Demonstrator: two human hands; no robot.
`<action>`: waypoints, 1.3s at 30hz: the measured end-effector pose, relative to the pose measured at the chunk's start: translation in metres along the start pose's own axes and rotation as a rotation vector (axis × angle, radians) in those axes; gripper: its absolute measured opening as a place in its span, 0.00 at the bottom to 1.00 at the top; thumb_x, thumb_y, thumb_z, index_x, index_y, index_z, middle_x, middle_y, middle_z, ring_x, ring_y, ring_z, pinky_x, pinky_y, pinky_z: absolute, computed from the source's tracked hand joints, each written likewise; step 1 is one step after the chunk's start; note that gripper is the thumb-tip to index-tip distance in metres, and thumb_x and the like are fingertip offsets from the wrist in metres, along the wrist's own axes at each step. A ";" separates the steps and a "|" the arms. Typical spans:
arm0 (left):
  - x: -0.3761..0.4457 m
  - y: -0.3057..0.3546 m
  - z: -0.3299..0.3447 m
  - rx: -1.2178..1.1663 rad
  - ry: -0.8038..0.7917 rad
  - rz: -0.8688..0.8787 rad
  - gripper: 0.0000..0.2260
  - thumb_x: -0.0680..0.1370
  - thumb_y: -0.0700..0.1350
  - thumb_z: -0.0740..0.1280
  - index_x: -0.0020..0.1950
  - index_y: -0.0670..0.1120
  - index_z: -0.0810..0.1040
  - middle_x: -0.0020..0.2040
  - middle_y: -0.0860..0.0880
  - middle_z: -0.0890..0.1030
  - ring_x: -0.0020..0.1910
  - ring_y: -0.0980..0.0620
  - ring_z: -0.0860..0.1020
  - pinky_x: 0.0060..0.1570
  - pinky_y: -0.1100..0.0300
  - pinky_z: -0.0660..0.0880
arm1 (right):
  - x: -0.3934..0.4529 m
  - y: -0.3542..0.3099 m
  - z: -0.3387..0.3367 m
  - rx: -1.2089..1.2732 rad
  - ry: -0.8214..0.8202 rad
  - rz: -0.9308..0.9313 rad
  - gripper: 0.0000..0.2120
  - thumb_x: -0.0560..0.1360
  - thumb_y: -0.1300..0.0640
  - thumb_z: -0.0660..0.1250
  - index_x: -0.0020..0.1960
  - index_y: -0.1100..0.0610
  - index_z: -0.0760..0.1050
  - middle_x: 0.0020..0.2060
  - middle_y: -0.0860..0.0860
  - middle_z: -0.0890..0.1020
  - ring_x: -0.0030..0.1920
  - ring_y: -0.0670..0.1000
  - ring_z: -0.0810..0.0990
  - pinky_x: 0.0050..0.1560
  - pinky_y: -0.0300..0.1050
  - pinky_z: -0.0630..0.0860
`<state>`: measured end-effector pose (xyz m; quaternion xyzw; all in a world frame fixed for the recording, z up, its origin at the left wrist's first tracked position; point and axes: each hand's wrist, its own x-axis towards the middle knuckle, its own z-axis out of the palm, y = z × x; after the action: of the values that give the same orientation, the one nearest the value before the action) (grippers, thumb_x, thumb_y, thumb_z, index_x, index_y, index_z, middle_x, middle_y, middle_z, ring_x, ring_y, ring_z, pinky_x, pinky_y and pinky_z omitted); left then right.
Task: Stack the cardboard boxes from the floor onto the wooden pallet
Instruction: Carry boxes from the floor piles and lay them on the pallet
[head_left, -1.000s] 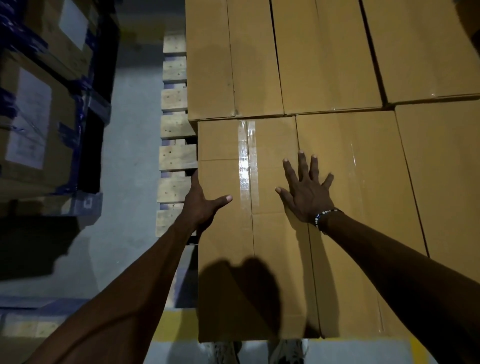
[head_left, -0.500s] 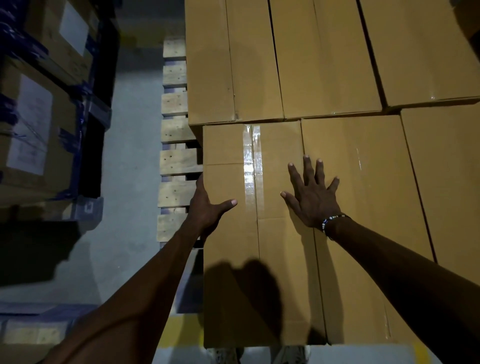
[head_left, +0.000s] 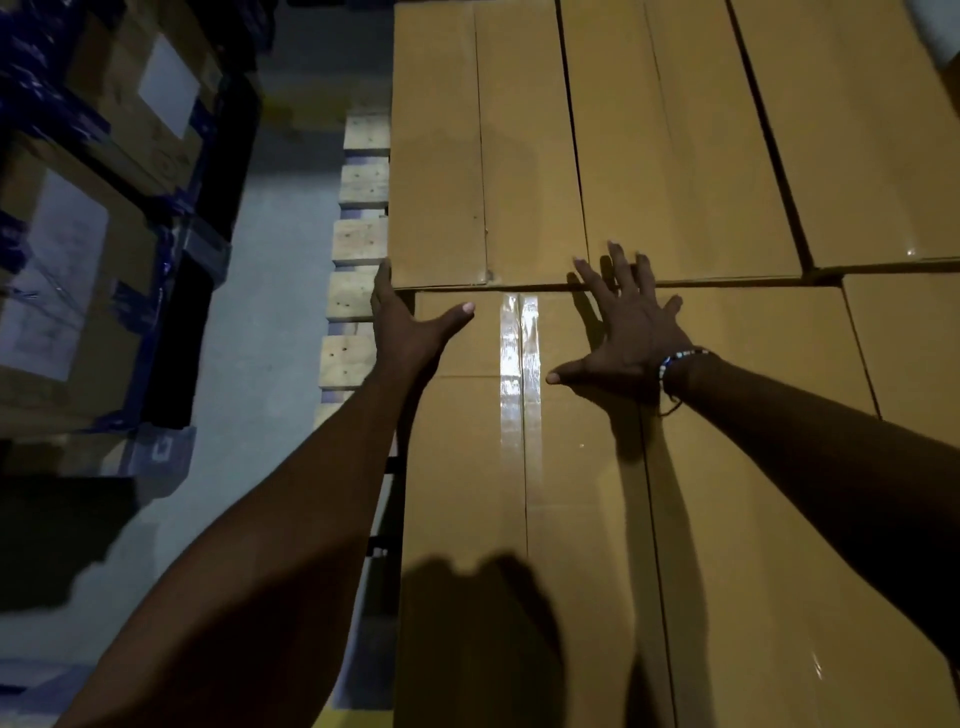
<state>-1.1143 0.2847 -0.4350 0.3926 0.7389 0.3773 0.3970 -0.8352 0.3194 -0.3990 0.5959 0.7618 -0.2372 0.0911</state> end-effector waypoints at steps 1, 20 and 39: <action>0.009 0.002 0.000 0.050 -0.023 0.031 0.57 0.65 0.59 0.84 0.85 0.54 0.53 0.84 0.46 0.58 0.81 0.43 0.61 0.72 0.52 0.64 | 0.008 0.001 -0.006 -0.013 -0.025 -0.017 0.74 0.48 0.18 0.72 0.82 0.38 0.37 0.81 0.49 0.31 0.80 0.64 0.32 0.67 0.85 0.46; 0.042 -0.006 -0.004 0.263 -0.143 0.173 0.46 0.68 0.62 0.81 0.82 0.58 0.63 0.81 0.50 0.66 0.79 0.45 0.64 0.73 0.42 0.68 | 0.017 0.012 0.000 -0.030 0.014 0.005 0.77 0.38 0.12 0.58 0.83 0.38 0.42 0.83 0.52 0.36 0.81 0.67 0.36 0.71 0.83 0.46; 0.041 -0.004 -0.006 0.278 -0.175 0.233 0.41 0.73 0.56 0.80 0.82 0.56 0.64 0.80 0.50 0.68 0.78 0.49 0.66 0.69 0.58 0.66 | 0.013 0.014 0.005 0.004 0.069 0.026 0.80 0.35 0.09 0.53 0.83 0.40 0.43 0.83 0.54 0.38 0.81 0.67 0.38 0.74 0.79 0.47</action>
<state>-1.1363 0.3173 -0.4484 0.5577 0.6960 0.2796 0.3554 -0.8260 0.3307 -0.4119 0.6138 0.7562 -0.2167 0.0664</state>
